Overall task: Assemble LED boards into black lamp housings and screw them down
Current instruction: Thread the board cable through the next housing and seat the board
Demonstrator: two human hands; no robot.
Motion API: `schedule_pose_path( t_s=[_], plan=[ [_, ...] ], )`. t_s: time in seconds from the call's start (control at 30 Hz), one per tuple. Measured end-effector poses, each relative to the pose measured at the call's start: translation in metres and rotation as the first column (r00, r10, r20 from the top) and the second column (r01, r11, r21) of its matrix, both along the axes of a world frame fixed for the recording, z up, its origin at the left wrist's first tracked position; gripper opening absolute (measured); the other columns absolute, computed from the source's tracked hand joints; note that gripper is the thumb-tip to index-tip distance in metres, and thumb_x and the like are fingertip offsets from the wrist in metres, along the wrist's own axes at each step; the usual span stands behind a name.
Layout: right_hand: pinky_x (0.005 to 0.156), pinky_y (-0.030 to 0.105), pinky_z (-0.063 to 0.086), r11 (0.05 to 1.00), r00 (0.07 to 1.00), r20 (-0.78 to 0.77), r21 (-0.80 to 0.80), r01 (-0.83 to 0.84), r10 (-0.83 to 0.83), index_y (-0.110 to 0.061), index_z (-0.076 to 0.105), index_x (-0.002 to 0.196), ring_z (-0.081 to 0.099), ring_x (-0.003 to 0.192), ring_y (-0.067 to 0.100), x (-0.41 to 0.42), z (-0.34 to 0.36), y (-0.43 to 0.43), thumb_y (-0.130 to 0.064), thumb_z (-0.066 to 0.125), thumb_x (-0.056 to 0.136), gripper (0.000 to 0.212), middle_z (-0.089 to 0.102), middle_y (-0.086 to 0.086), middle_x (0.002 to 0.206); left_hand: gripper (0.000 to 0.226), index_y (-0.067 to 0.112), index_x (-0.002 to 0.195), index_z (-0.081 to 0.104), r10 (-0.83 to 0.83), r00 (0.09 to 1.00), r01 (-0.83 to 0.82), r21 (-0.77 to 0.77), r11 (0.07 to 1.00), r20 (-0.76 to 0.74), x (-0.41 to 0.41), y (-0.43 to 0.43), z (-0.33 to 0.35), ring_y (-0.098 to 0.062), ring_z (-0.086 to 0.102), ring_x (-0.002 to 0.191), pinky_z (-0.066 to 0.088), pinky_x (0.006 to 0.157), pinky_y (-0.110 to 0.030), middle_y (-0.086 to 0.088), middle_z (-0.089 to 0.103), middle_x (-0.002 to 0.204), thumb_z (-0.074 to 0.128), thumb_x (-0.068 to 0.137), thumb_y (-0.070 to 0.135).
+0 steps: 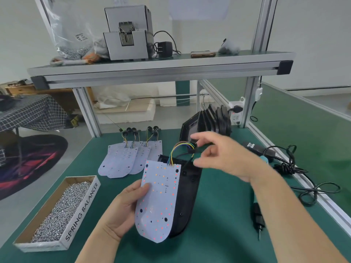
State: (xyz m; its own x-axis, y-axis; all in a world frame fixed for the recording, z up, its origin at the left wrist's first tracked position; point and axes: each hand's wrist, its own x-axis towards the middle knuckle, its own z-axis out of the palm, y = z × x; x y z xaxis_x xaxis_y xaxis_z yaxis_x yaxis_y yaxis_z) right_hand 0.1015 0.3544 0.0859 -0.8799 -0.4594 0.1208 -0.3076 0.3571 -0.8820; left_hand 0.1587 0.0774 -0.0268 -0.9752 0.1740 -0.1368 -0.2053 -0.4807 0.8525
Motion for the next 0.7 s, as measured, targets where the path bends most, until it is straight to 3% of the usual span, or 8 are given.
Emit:
schedule_pose_path(
  t_s=[0.07, 0.13, 0.23, 0.33, 0.5, 0.57, 0.63, 0.7],
  plan=[
    [0.079, 0.017, 0.051, 0.997, 0.977, -0.21, 0.065, 0.039, -0.025, -0.03, 0.068, 0.127, 0.063, 0.08, 0.005, 0.0, 0.011, 0.004, -0.017, 0.078, 0.088, 0.043, 0.062, -0.007, 0.109, 0.039, -0.003, 0.124, 0.066, -0.013, 1.0, 0.013, -0.008, 1.0, -0.002, 0.0, -0.002, -0.001, -0.034, 0.071, 0.101, 0.059, 0.084, -0.043, -0.025, 0.068, 0.122, 0.061, 0.089, 0.014],
    [0.079, 0.02, 0.049, 0.978, 0.917, -0.398, 0.195, 0.079, 0.005, -0.022, 0.078, 0.112, 0.062, 0.08, 0.01, 0.002, 0.016, -0.004, -0.013, 0.074, 0.09, 0.025, 0.063, -0.003, 0.096, 0.043, -0.002, 0.125, 0.066, -0.04, 0.999, 0.04, -0.006, 0.999, -0.017, 0.0, -0.001, 0.0, -0.035, 0.071, 0.101, 0.059, 0.084, -0.042, -0.024, 0.068, 0.123, 0.069, 0.085, 0.016],
    [0.083, 0.03, 0.052, 0.926, 0.9, -0.424, 0.372, 0.071, 0.101, -0.009, 0.078, 0.102, 0.066, 0.083, 0.015, 0.005, 0.011, -0.017, -0.005, 0.072, 0.087, 0.016, 0.063, 0.004, 0.093, 0.052, 0.001, 0.126, 0.066, -0.058, 0.997, 0.059, 0.008, 0.998, -0.042, -0.001, 0.001, 0.004, -0.034, 0.071, 0.103, 0.059, 0.084, -0.042, -0.023, 0.068, 0.124, 0.074, 0.08, 0.023],
    [0.079, 0.039, 0.05, 0.926, 0.879, -0.469, 0.363, 0.106, 0.083, -0.007, 0.072, 0.09, 0.063, 0.08, 0.021, 0.003, -0.003, -0.023, -0.009, 0.073, 0.087, 0.004, 0.061, 0.003, 0.086, 0.053, 0.0, 0.123, 0.067, -0.062, 0.997, 0.062, -0.018, 0.998, -0.046, -0.001, 0.001, 0.008, -0.034, 0.072, 0.099, 0.059, 0.082, -0.041, -0.024, 0.068, 0.122, 0.076, 0.077, 0.024],
    [0.073, 0.039, 0.039, 0.868, 0.769, -0.62, 0.458, 0.194, 0.156, -0.009, 0.062, 0.077, 0.044, 0.081, 0.024, -0.004, -0.032, -0.038, -0.015, 0.067, 0.085, 0.011, 0.048, -0.003, 0.077, 0.05, -0.001, 0.121, 0.068, -0.105, 0.993, 0.102, -0.07, 0.992, -0.045, 0.001, 0.003, 0.01, -0.035, 0.072, 0.097, 0.059, 0.08, -0.04, -0.026, 0.069, 0.12, 0.075, 0.078, 0.024],
    [0.079, 0.039, 0.04, 0.892, 0.779, -0.614, 0.416, 0.179, 0.13, -0.008, 0.065, 0.08, 0.042, 0.087, 0.024, -0.011, -0.04, -0.036, -0.008, 0.067, 0.08, 0.002, 0.052, 0.002, 0.087, 0.05, 0.0, 0.122, 0.068, -0.124, 0.991, 0.118, -0.109, 0.987, -0.046, 0.0, 0.005, 0.012, -0.035, 0.072, 0.099, 0.059, 0.082, -0.041, -0.027, 0.068, 0.122, 0.075, 0.079, 0.025],
    [0.081, 0.033, 0.041, 0.947, 0.861, -0.506, 0.298, 0.119, 0.051, -0.013, 0.064, 0.088, 0.046, 0.091, 0.018, -0.013, -0.043, -0.034, -0.005, 0.069, 0.079, 0.014, 0.049, -0.002, 0.097, 0.05, 0.001, 0.121, 0.069, -0.144, 0.988, 0.133, -0.17, 0.976, -0.055, -0.001, 0.004, 0.015, -0.035, 0.071, 0.1, 0.059, 0.085, -0.041, -0.027, 0.067, 0.122, 0.078, 0.079, 0.027],
    [0.07, 0.027, 0.039, 0.973, 0.939, -0.345, 0.219, 0.073, 0.008, -0.023, 0.053, 0.097, 0.047, 0.075, 0.001, -0.017, -0.043, -0.031, -0.01, 0.069, 0.081, 0.026, 0.048, -0.009, 0.092, 0.055, 0.002, 0.119, 0.07, -0.167, 0.983, 0.147, -0.224, 0.963, -0.073, -0.003, 0.003, 0.02, -0.033, 0.072, 0.1, 0.059, 0.085, -0.04, -0.025, 0.069, 0.121, 0.084, 0.076, 0.033]
  ],
)
